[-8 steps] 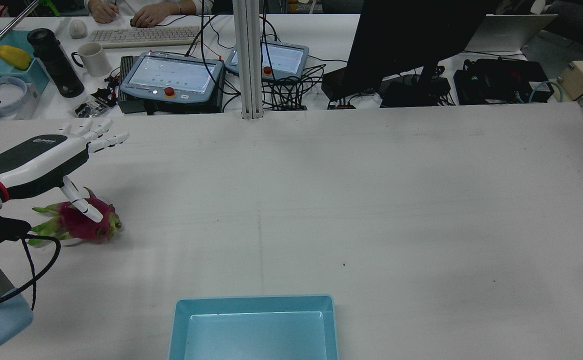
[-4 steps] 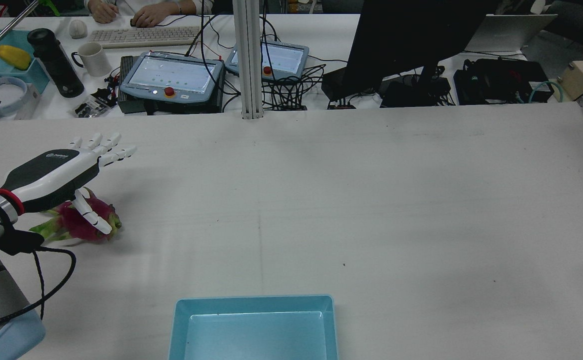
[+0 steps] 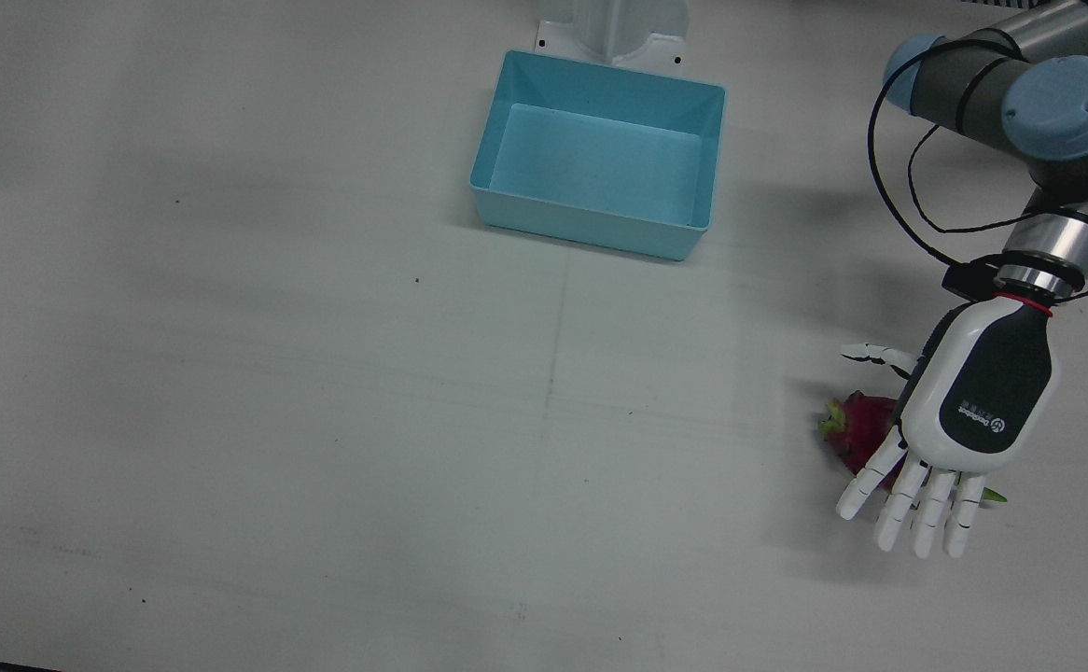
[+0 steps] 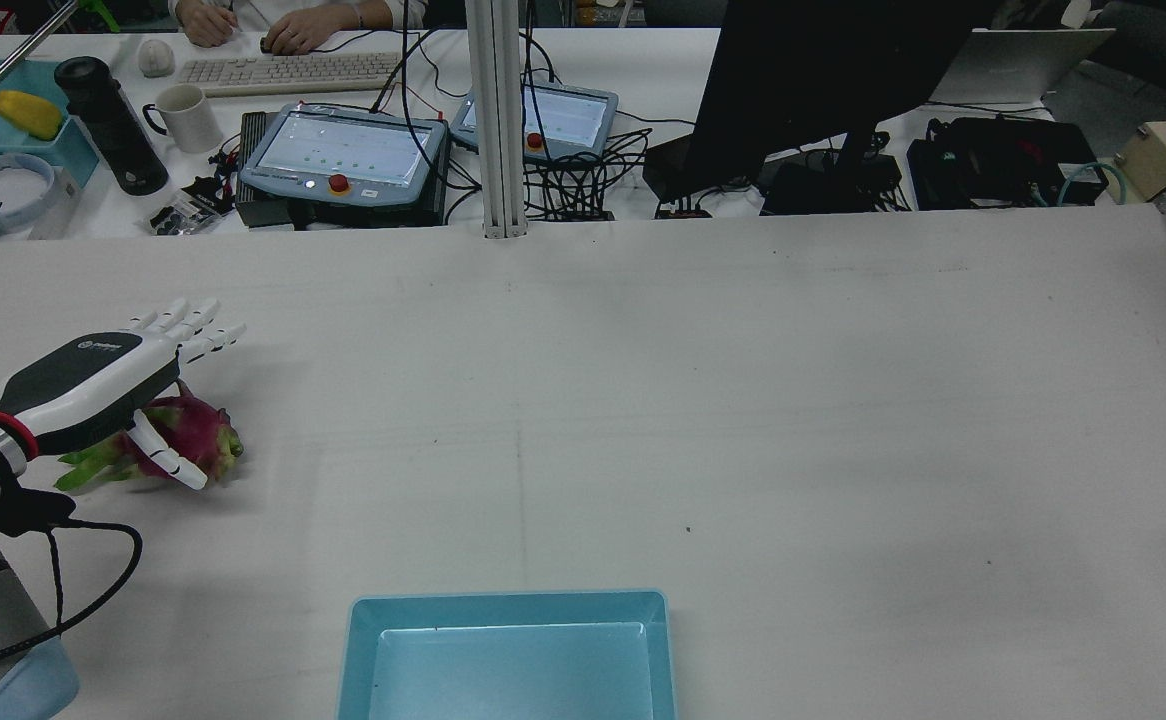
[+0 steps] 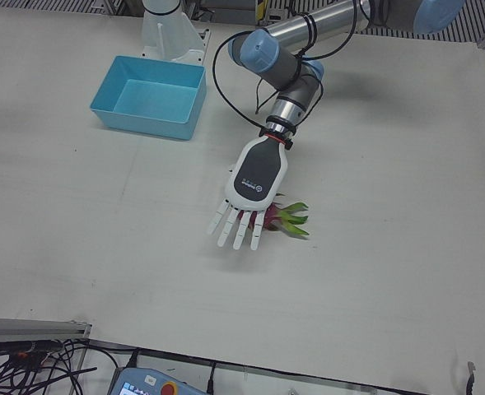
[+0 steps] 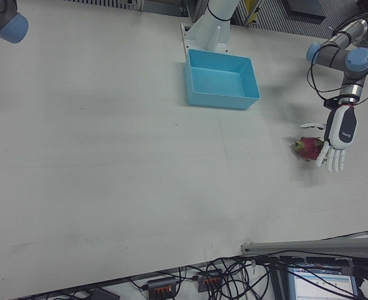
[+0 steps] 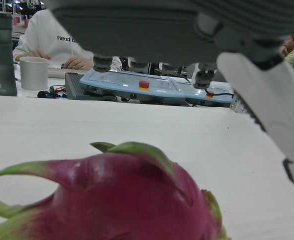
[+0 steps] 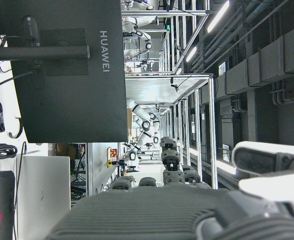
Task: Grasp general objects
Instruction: 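Close the left hand's fingers around the dragon fruit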
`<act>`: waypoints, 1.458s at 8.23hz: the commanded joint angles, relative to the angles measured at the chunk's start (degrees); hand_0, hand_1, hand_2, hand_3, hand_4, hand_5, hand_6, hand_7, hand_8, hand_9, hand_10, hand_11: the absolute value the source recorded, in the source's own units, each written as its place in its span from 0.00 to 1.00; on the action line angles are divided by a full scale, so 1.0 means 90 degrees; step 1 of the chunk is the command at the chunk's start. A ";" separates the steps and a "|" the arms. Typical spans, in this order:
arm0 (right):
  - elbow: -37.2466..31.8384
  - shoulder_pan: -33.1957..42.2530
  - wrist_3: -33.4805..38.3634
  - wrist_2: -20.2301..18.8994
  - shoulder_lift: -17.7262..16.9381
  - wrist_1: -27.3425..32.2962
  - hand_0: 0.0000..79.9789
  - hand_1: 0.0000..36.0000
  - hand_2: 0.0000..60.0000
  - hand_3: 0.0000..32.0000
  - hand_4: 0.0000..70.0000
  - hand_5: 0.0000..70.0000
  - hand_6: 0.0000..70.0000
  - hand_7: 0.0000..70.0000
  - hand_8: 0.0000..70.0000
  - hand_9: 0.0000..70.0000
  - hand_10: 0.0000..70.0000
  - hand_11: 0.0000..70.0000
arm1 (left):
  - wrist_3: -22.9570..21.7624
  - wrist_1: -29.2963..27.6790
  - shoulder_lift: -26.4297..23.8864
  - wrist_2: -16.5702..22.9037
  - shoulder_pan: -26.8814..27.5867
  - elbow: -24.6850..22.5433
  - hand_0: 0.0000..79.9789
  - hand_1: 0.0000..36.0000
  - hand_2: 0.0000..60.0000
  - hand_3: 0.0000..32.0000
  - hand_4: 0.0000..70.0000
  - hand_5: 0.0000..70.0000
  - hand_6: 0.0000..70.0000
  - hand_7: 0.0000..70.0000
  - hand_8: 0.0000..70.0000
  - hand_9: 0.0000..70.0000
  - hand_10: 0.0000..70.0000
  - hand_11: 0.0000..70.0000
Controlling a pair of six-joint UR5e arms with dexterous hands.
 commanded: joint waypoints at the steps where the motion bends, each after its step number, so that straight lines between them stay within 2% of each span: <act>1: 0.0000 0.0000 0.0001 0.0000 0.0000 0.0000 0.00 0.00 0.00 0.00 0.00 0.00 0.00 0.00 0.00 0.00 0.00 0.00 | 0.0000 -0.0346 0.0381 -0.0005 0.0015 0.0136 0.67 0.65 0.24 0.32 0.00 0.02 0.00 0.02 0.00 0.00 0.03 0.08; 2: 0.0000 0.0000 0.0001 0.0000 0.0000 0.0000 0.00 0.00 0.00 0.00 0.00 0.00 0.00 0.00 0.00 0.00 0.00 0.00 | 0.0000 -0.0404 0.0342 -0.0015 0.0025 0.0146 0.67 0.64 0.25 0.19 0.00 0.07 0.00 0.05 0.00 0.00 0.03 0.09; 4: 0.0000 0.0000 0.0001 0.0000 0.0000 0.0000 0.00 0.00 0.00 0.00 0.00 0.00 0.00 0.00 0.00 0.00 0.00 0.00 | -0.0010 -0.0376 0.0167 -0.0015 0.0055 0.0195 0.68 0.66 0.26 0.16 0.00 0.11 0.00 0.07 0.00 0.00 0.03 0.08; 6: 0.0000 0.0000 0.0001 0.0000 0.0000 0.0000 0.00 0.00 0.00 0.00 0.00 0.00 0.00 0.00 0.00 0.00 0.00 0.00 | -0.0010 -0.0540 0.0049 0.0024 0.0055 0.0633 0.67 0.65 0.25 0.12 0.00 0.10 0.00 0.06 0.00 0.00 0.03 0.09; 7: 0.0000 0.0000 -0.0009 0.0000 0.0000 0.0000 0.00 0.00 0.00 0.00 0.00 0.00 0.00 0.00 0.00 0.00 0.00 0.00 | -0.0010 -0.0580 0.0078 0.0063 0.0045 0.0673 0.67 0.64 0.24 0.11 0.00 0.09 0.00 0.06 0.00 0.00 0.03 0.09; 8: 0.0000 0.0000 0.0001 0.0000 0.0000 0.0000 0.00 0.00 0.00 0.00 0.00 0.00 0.00 0.00 0.00 0.00 0.00 0.00 | -0.0010 -0.0609 0.0136 0.0083 -0.0004 0.0683 0.66 0.62 0.24 0.14 0.00 0.06 0.00 0.06 0.00 0.00 0.04 0.10; 10: 0.0000 0.0000 0.0001 0.0000 0.0000 0.0000 0.00 0.00 0.00 0.00 0.00 0.00 0.00 0.00 0.00 0.00 0.00 0.00 | -0.0088 -0.0552 0.0156 0.0093 -0.0024 0.0684 0.66 0.60 0.23 0.07 0.00 0.12 0.00 0.09 0.00 0.00 0.05 0.11; 12: 0.0000 0.0000 0.0001 0.0000 0.0000 0.0000 0.00 0.00 0.00 0.00 0.00 0.00 0.00 0.00 0.00 0.00 0.00 0.00 | -0.0088 -0.0560 0.0117 0.0093 0.0035 0.0868 0.66 0.60 0.22 0.04 0.00 0.14 0.00 0.08 0.00 0.00 0.05 0.11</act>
